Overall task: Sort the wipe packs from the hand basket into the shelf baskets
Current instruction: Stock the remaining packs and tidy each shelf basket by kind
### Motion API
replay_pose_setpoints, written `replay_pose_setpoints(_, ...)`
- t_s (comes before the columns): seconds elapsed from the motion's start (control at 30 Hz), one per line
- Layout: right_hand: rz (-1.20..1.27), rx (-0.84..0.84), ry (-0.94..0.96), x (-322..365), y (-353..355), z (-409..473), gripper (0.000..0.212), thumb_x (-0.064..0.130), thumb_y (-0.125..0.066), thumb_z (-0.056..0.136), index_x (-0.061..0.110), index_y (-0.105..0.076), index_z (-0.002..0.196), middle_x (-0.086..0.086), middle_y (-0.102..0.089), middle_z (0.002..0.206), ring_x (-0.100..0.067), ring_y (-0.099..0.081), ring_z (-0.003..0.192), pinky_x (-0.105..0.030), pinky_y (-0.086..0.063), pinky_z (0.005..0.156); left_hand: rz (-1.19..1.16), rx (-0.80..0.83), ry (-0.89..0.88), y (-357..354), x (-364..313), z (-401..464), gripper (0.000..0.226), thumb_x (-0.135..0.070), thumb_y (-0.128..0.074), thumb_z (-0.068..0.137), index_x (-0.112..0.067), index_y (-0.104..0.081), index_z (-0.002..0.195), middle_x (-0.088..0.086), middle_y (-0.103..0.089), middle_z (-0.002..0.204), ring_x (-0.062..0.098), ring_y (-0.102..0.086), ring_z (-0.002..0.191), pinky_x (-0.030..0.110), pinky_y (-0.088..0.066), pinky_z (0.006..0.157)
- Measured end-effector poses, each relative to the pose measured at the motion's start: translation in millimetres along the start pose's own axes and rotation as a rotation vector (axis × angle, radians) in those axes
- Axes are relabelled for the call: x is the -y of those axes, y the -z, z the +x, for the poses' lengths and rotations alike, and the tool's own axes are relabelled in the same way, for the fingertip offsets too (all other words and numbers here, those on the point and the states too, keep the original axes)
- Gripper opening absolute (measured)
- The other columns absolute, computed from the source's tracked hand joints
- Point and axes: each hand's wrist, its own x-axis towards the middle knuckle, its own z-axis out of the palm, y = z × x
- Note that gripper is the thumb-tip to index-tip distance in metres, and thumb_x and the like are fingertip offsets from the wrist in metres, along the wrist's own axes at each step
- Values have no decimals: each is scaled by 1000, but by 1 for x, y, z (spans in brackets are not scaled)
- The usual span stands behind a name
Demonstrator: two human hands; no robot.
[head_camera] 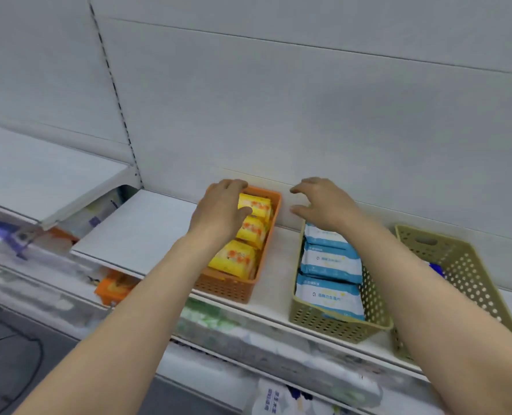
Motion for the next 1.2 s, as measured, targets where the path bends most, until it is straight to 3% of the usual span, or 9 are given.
replay_pose_setpoints(0.1, 26, -125, 82, 69, 17, 0, 50, 39, -58, 95, 25, -48, 142, -6, -36, 154, -23, -26, 143, -36, -28, 113, 90, -81, -5, 53, 50, -23, 49, -31, -61, 94, -16, -48, 139, 7, -51, 139, 27, -41, 130, 41, -37, 105)
replay_pose_setpoints(0.23, 104, -320, 206, 175, 10, -9, 46, 36, -60, 94, 23, -53, 137, -3, -45, 149, -23, -34, 139, -37, -35, 108, 149, -163, 39, 115, 132, -78, 47, -33, -58, 95, -16, -49, 138, 6, -54, 136, 28, -43, 127, 41, -38, 104)
replay_pose_setpoints(0.37, 169, -361, 342, 279, -38, -17, 40, 33, -60, 95, 20, -58, 132, -3, -52, 142, -23, -42, 132, -37, -39, 102, 206, -220, 119, 160, 219, -152, 44, -36, -58, 94, -19, -52, 134, 4, -57, 130, 27, -48, 122, 40, -42, 97)
replay_pose_setpoints(0.67, 270, -79, 483, 467, -157, 7, 42, 37, -56, 95, 26, -53, 136, 3, -47, 145, -15, -43, 132, -31, -41, 101, 111, -249, 425, 201, 383, -283, 38, -28, -64, 92, -16, -60, 128, 2, -60, 129, 24, -53, 120, 34, -42, 97)
replay_pose_setpoints(0.9, 271, 79, 639, 602, -213, 104, 46, 38, -57, 95, 25, -49, 139, 3, -46, 144, -16, -42, 134, -37, -44, 102, 124, -298, 608, 234, 518, -285, 38, -30, -64, 91, -19, -60, 127, -1, -60, 128, 21, -52, 120, 34, -43, 96)
replay_pose_setpoints(1.0, 305, 109, 694, 672, -242, 163, 46, 34, -59, 95, 21, -52, 138, 0, -49, 143, -19, -44, 132, -33, -39, 103, 150, -304, 678, 254, 594, -271, 37, -29, -65, 91, -19, -61, 126, -1, -61, 127, 22, -53, 117, 36, -44, 95)
replay_pose_setpoints(1.2, 330, 277, 757, 815, -295, 290, 45, 32, -60, 94, 17, -53, 136, -3, -52, 139, -22, -49, 127, -37, -43, 100, 183, -207, 825, 298, 752, -233, 37, -29, -65, 91, -18, -60, 126, 1, -59, 129, 23, -53, 118, 36, -43, 98)
